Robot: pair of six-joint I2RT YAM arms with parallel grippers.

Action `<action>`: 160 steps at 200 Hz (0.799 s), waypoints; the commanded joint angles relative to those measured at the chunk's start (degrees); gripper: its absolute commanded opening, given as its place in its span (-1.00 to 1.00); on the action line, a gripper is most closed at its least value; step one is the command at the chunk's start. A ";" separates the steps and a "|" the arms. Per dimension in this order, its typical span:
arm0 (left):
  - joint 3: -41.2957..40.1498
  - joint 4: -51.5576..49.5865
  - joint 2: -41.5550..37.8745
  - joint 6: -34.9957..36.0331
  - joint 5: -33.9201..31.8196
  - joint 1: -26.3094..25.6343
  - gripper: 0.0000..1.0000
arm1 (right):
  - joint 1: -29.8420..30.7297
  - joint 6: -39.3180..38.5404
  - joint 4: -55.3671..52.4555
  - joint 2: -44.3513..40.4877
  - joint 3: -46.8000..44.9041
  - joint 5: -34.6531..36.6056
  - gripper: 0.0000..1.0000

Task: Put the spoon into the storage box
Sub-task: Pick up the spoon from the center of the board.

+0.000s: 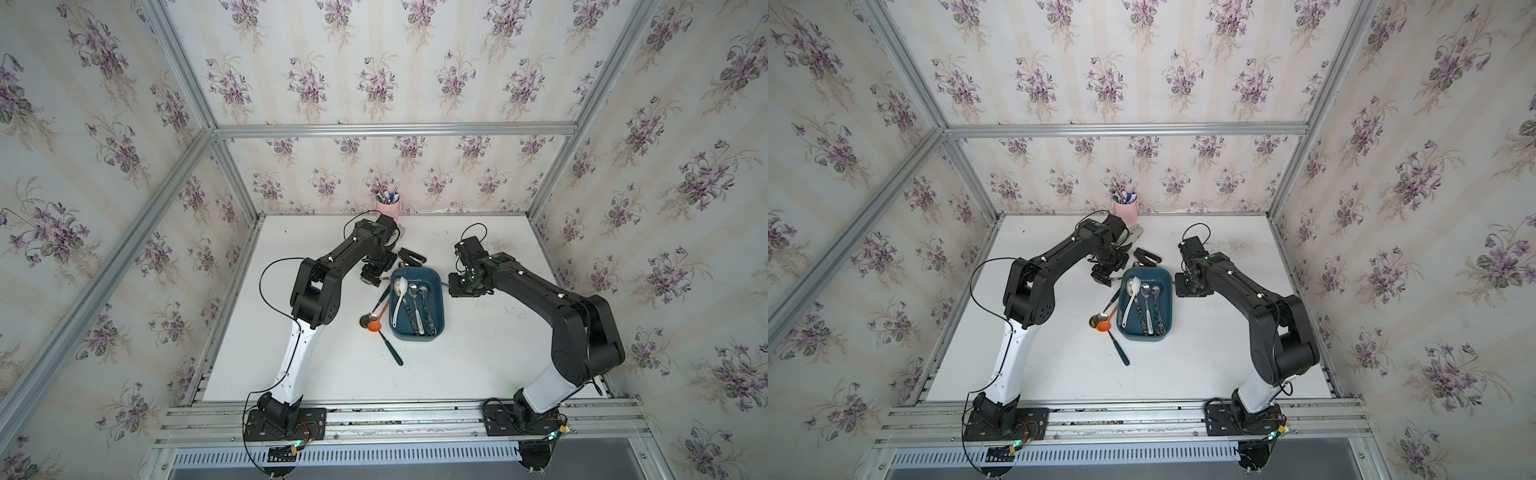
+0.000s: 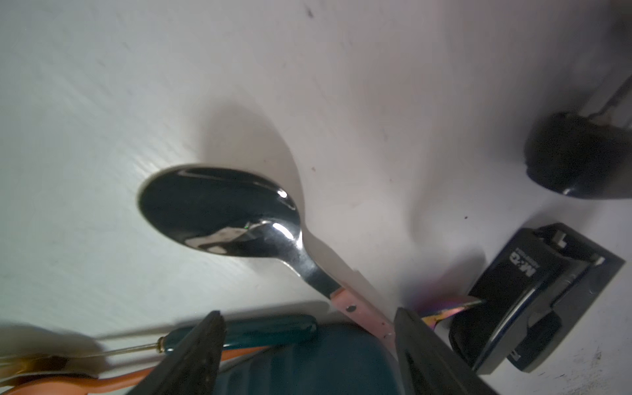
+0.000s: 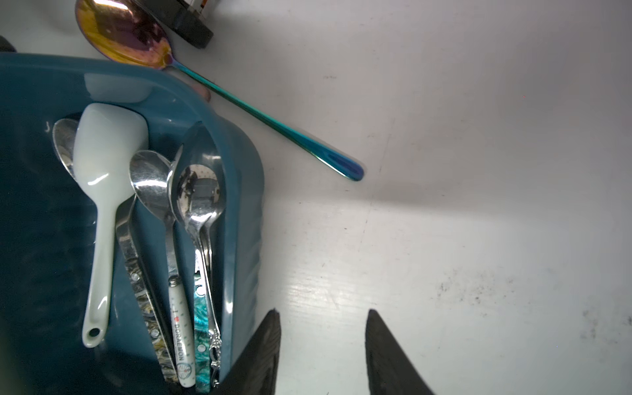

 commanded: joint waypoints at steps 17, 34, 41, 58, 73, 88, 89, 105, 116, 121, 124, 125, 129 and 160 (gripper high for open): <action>2.08 -0.43 2.11 -2.02 -1.24 -0.50 0.56 | -0.94 -1.56 0.84 0.40 0.15 -1.57 -0.14; 2.21 -0.51 2.53 -2.08 -1.50 -0.60 0.48 | -1.30 -1.67 0.85 0.75 0.30 -1.73 -0.14; 2.26 -0.54 2.61 -2.07 -2.09 -0.68 0.44 | -1.45 -1.67 0.83 0.86 0.34 -1.92 -0.14; 2.16 -1.03 2.69 -1.56 -3.44 -0.72 0.32 | -1.65 -1.73 0.81 1.13 0.40 -2.18 -0.14; 2.11 -2.07 2.86 -1.21 -4.41 -0.68 0.31 | -1.82 -1.76 0.87 1.35 0.47 -2.48 -0.14; 1.40 -2.74 2.79 -0.77 -5.01 -0.60 0.29 | -1.83 -1.63 0.88 1.54 0.52 -2.35 -0.14; 1.30 -2.75 2.83 -0.72 -5.06 -0.60 0.29 | -1.83 -1.60 0.91 1.60 0.56 -2.28 -0.14; 0.71 -2.97 2.80 -0.24 -5.57 -0.43 0.23 | -1.92 -1.40 0.80 1.82 0.50 -2.07 -0.14; 0.62 -3.42 2.96 0.09 -5.81 -0.23 0.20 | -1.92 -1.32 0.79 1.98 0.62 -2.12 -0.14; 0.54 -3.37 3.16 0.29 -5.87 -0.12 0.15 | -1.92 -1.32 0.84 2.00 0.64 -2.25 -0.14; 0.51 -3.39 3.19 0.32 -5.83 -0.07 0.15 | -1.92 -1.25 0.85 2.07 0.67 -2.30 -0.14; 0.51 -3.43 3.21 0.35 -5.82 -0.03 0.14 | -1.92 -1.24 0.80 2.08 0.73 -2.34 -0.14; 0.50 -3.46 3.35 0.50 -5.82 0.06 0.12 | -1.92 -1.24 0.84 2.10 0.69 -2.39 -0.14; 0.42 -3.93 3.75 2.09 -6.29 0.49 -0.08 | -1.93 -0.90 0.80 2.20 0.85 -2.30 -0.14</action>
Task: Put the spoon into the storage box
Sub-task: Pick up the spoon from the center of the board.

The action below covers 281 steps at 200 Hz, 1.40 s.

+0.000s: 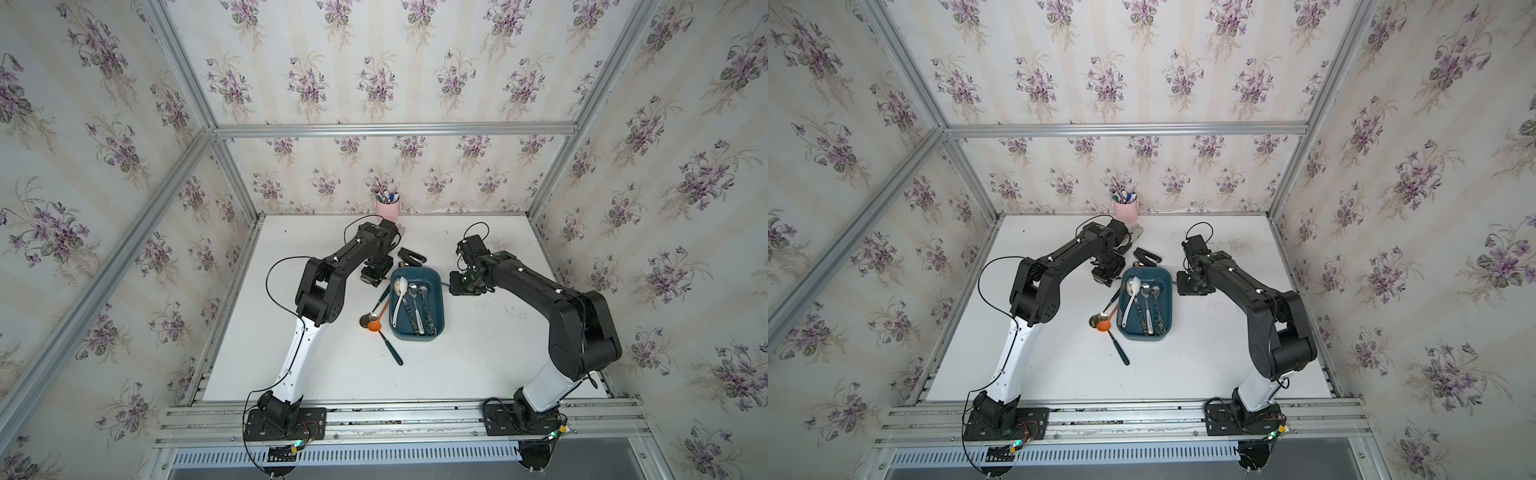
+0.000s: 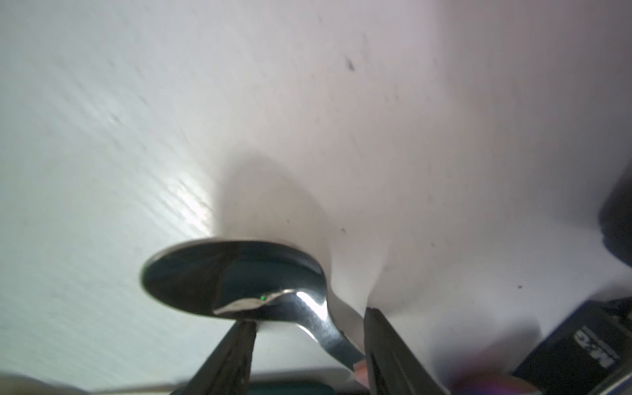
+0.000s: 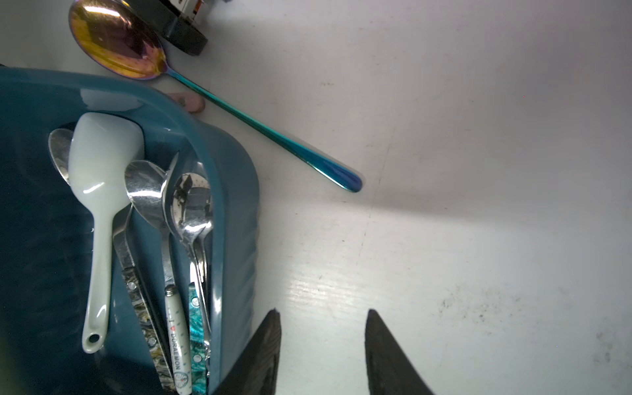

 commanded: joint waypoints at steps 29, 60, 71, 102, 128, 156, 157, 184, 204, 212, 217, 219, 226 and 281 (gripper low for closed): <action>-0.82 -3.22 0.37 5.36 -3.48 1.55 -0.24 | -0.04 0.64 -0.16 0.52 0.37 -0.01 -0.14; -3.13 -2.98 -0.40 10.38 -3.76 3.49 -0.40 | -0.06 0.85 0.08 0.95 0.62 -0.69 -0.15; -3.44 -3.09 -0.51 12.93 -4.09 4.21 -0.43 | -0.04 0.88 -0.05 1.11 0.79 -0.82 -0.15; -3.10 -5.47 -1.06 19.79 -6.77 6.14 -0.38 | -0.05 0.94 -0.08 1.29 1.05 -1.30 -0.15; -3.39 -6.62 -1.77 20.87 -8.00 7.22 -0.30 | -0.04 1.02 0.02 1.73 1.24 -1.98 -0.15; -4.63 -4.29 -2.23 18.20 -5.82 7.35 -0.26 | -0.04 1.02 0.03 2.28 1.75 -2.70 -0.16; -4.67 -4.17 -2.23 18.09 -5.73 7.31 -0.26 | -0.04 1.02 -0.01 2.28 1.75 -2.70 -0.16; -5.16 -2.66 -1.88 13.93 -3.21 6.92 -0.23 | -0.04 1.16 -0.10 2.37 1.71 -2.62 -0.16; -5.55 -2.92 -2.00 11.06 -2.73 6.35 -0.18 | -0.04 1.37 0.18 2.11 1.25 -2.58 -0.16; -5.79 -2.94 -2.33 10.05 -2.96 6.07 -0.14 | -0.04 1.43 0.43 2.10 1.01 -2.60 -0.16; -5.99 -2.63 -2.61 9.52 -3.20 5.89 -0.10 | -0.04 1.55 0.52 2.10 0.88 -2.70 -0.16; -6.18 -2.40 -2.78 9.29 -3.24 5.81 -0.08 | -0.04 1.55 0.49 2.10 0.87 -2.71 -0.16; -6.47 -1.63 -3.27 8.68 -3.47 5.53 0.01 | -0.04 1.61 0.65 2.19 0.76 -2.84 -0.16; -5.57 0.42 -3.63 3.86 -3.76 4.28 0.09 | -0.05 1.00 1.08 2.72 0.49 -3.50 -0.17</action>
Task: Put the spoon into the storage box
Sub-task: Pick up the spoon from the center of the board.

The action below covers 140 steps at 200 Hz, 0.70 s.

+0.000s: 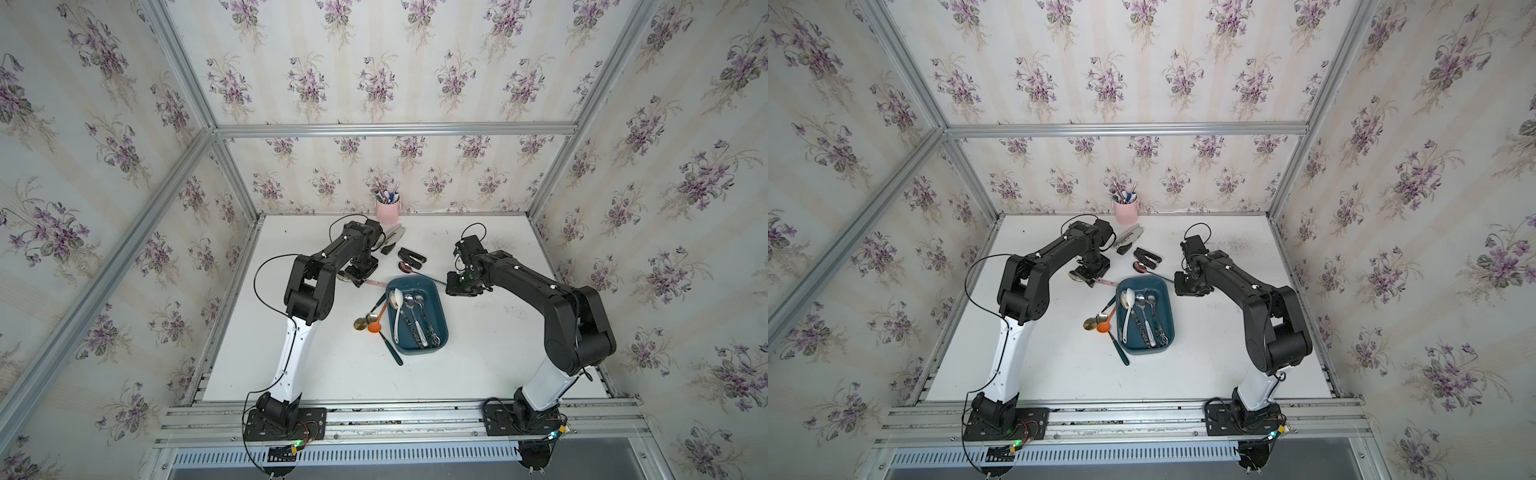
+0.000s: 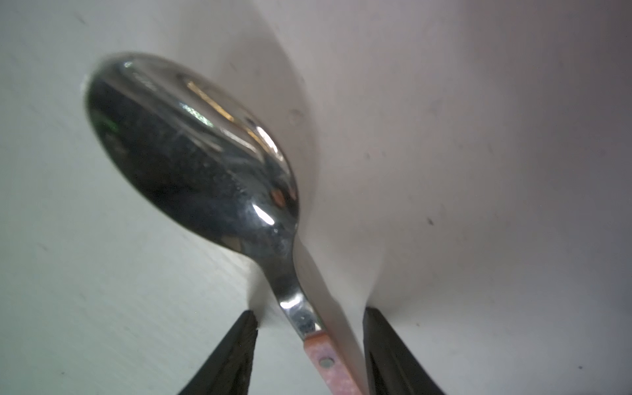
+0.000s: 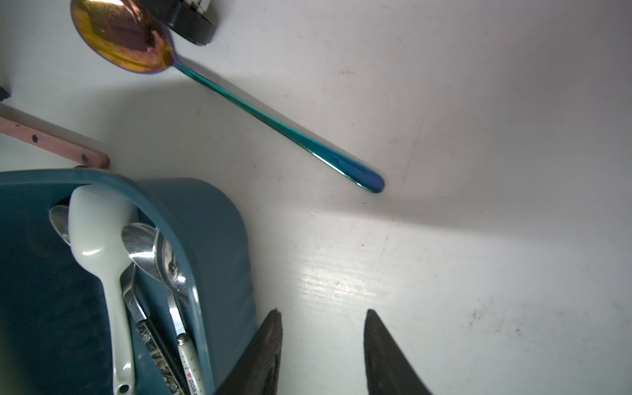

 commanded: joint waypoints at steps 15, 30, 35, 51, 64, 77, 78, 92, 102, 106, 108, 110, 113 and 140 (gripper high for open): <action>1.02 0.66 1.04 -4.46 1.35 -0.26 0.06 | -0.04 -0.41 0.85 0.38 -0.22 -0.24 -0.17; 1.20 0.47 2.03 -5.31 2.84 -0.51 0.03 | -0.04 -0.57 0.97 0.29 -0.48 -0.38 -0.17; 1.20 0.26 2.19 -5.65 3.09 -0.59 0.02 | -0.08 -0.59 1.03 0.29 -0.57 -0.39 -0.17; 0.55 0.68 2.25 -6.65 3.54 -0.96 -0.03 | -0.08 -0.59 1.33 0.20 -0.82 -0.50 -0.17; -0.11 1.07 1.89 -7.68 3.31 -1.30 -0.11 | -0.04 -0.64 1.51 0.20 -0.93 -0.67 -0.17; -0.35 1.43 1.47 -8.29 2.51 -1.58 -0.14 | -0.13 -0.64 1.64 0.20 -1.02 -0.82 -0.17; -0.32 1.39 1.45 -8.36 2.51 -1.58 -0.14 | -0.12 -0.61 1.69 0.20 -1.02 -0.84 -0.17; -0.01 1.31 1.44 -8.75 2.16 -1.67 -0.20 | -0.13 -0.63 1.91 0.11 -1.10 -0.86 -0.17; 0.21 1.50 1.52 -9.09 2.08 -1.67 -0.25 | -0.12 -0.55 2.00 0.12 -1.19 -0.86 -0.17; 0.26 1.64 1.53 -9.24 2.14 -1.67 -0.26 | -0.12 -0.51 2.04 0.12 -1.24 -0.94 -0.17; 0.24 1.75 1.53 -9.38 2.15 -1.67 -0.27 | -0.17 -0.50 2.01 0.07 -1.16 -0.94 -0.17; 0.32 1.78 1.53 -9.38 2.15 -1.67 -0.28 | -0.20 -0.55 2.02 0.10 -1.18 -0.90 -0.17; 0.41 1.98 1.64 -9.42 2.15 -1.67 -0.30 | -0.21 -0.51 2.02 0.11 -1.22 -0.99 -0.17; 1.63 2.15 2.29 -9.73 2.23 -1.67 -0.48 | -0.21 -0.50 2.03 0.12 -1.26 -0.95 -0.18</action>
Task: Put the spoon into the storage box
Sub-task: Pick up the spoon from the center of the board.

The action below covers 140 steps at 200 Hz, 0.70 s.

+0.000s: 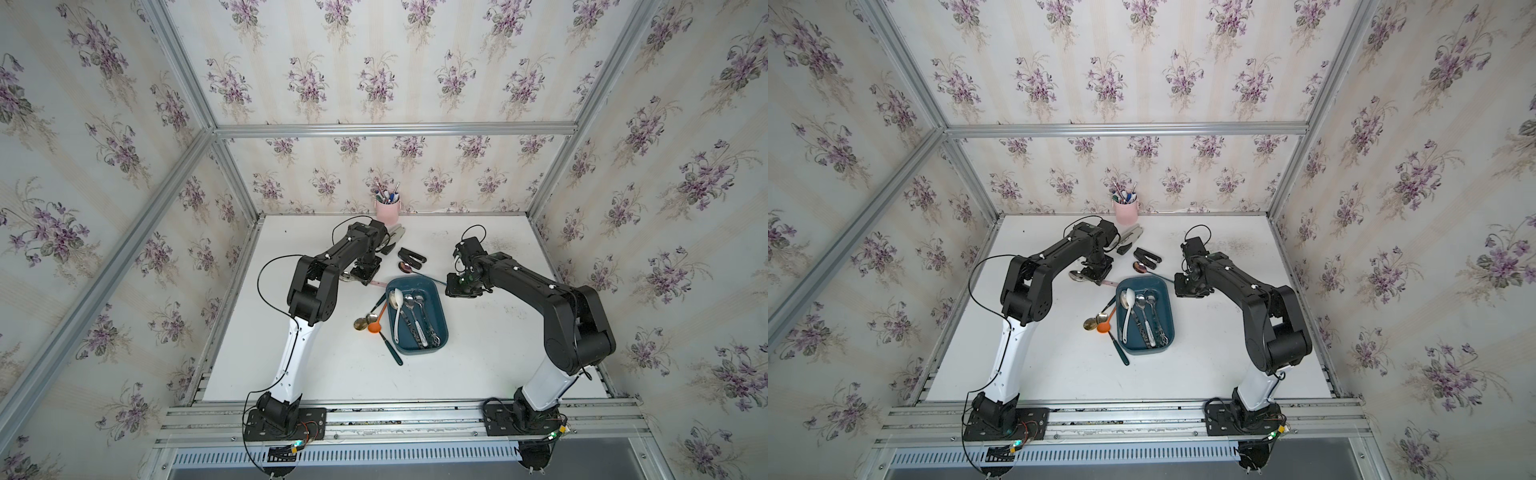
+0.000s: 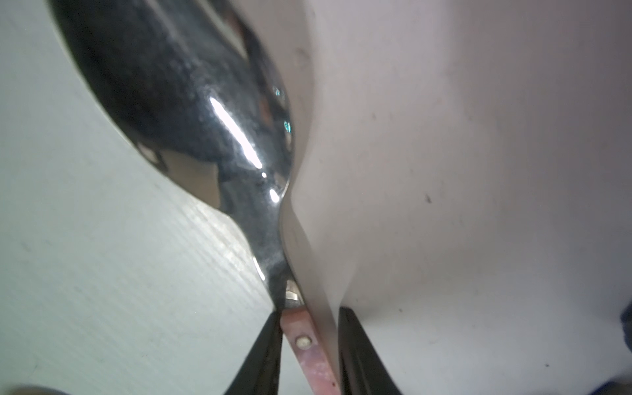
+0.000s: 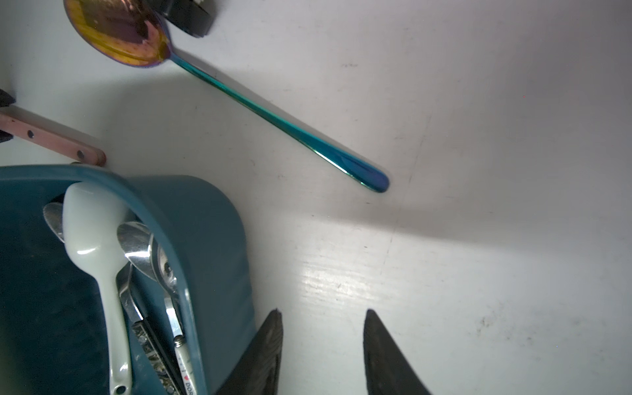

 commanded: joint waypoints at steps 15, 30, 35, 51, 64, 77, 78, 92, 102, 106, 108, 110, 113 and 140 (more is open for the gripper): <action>0.94 1.57 1.68 -1.71 1.12 -0.08 -0.51 | -0.13 -0.29 0.58 0.07 -0.06 -0.03 -0.18; 0.54 2.64 1.74 -2.23 1.05 -0.10 -0.55 | -0.13 -0.29 0.48 0.07 -0.06 0.06 -0.18; 0.57 2.94 1.85 -2.47 1.05 -0.08 -0.56 | -0.13 -0.33 0.45 0.14 -0.06 0.13 -0.17; 0.62 3.80 2.00 -2.91 0.90 -0.08 -0.57 | -0.20 -0.29 0.42 0.16 -0.04 0.06 -0.18; 0.80 4.58 2.07 -3.12 0.30 -0.08 -0.57 | -0.21 -0.28 0.24 0.25 -0.03 0.14 -0.18; 0.99 5.57 2.10 -2.89 -0.23 -0.03 -0.64 | -0.21 -0.20 0.19 0.25 -0.05 0.31 -0.18; 1.02 5.68 2.09 -2.87 -0.25 -0.05 -0.64 | -0.21 -0.20 0.18 0.25 -0.06 0.32 -0.18; 1.37 6.25 2.26 -2.71 -0.44 0.03 -0.66 | -0.26 -0.20 0.12 0.29 -0.13 0.32 -0.18; 1.45 6.68 2.34 -2.54 -0.44 0.01 -0.67 | -0.21 -0.24 0.14 0.38 -0.13 0.32 -0.18; 1.42 6.86 2.28 -2.54 -0.44 0.05 -0.67 | -0.21 -0.20 0.08 0.40 -0.06 0.32 -0.18; 1.41 6.91 2.26 -2.47 -0.44 0.02 -0.67 | -0.21 -0.24 0.14 0.42 -0.06 0.32 -0.18; 1.41 6.99 2.26 -2.43 -0.44 -0.01 -0.67 | -0.21 -0.21 0.11 0.42 -0.06 0.32 -0.18; 1.43 7.20 2.27 -2.20 -0.44 0.01 -0.67 | -0.21 -0.21 0.08 0.50 -0.06 0.32 -0.18; 4.21 6.56 2.14 0.58 -2.73 0.28 -0.68 | -0.19 -0.22 -0.02 0.64 0.12 0.24 -0.18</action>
